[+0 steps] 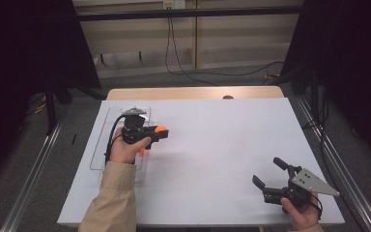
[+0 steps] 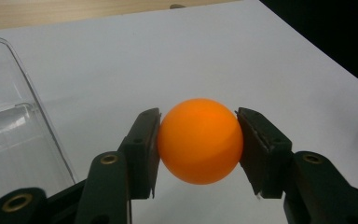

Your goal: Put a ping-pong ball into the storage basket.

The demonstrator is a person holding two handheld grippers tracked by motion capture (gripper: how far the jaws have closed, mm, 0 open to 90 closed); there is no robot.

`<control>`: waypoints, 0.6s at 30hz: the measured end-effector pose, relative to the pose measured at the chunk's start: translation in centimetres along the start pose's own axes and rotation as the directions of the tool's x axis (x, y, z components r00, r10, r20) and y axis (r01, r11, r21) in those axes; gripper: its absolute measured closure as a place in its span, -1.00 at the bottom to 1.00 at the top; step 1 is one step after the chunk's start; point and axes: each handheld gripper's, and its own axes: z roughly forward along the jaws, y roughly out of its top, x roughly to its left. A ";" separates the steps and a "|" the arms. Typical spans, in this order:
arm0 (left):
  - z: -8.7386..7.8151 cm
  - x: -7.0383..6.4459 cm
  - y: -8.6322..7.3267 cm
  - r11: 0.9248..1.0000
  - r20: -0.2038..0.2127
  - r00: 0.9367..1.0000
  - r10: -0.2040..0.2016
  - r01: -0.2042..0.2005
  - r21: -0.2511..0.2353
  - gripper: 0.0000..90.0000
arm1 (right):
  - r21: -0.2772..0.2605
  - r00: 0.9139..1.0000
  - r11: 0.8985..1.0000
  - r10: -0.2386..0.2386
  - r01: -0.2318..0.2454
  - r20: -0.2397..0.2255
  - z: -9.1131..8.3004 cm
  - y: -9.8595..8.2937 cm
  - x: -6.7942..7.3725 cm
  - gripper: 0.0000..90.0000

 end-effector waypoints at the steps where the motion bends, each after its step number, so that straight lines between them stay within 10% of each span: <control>1: -0.1 0.1 0.0 1.000 -0.001 1.000 0.003 -0.003 0.002 0.13 | 0.000 1.000 1.000 0.000 0.000 0.000 0.0 0.0 0.0 -0.92; 18: -0.9 1.0 -0.1 1.000 -0.022 1.000 -0.009 0.009 -0.013 0.13 | 0.000 1.000 1.000 0.001 -0.001 -0.002 0.1 0.0 0.0 -0.92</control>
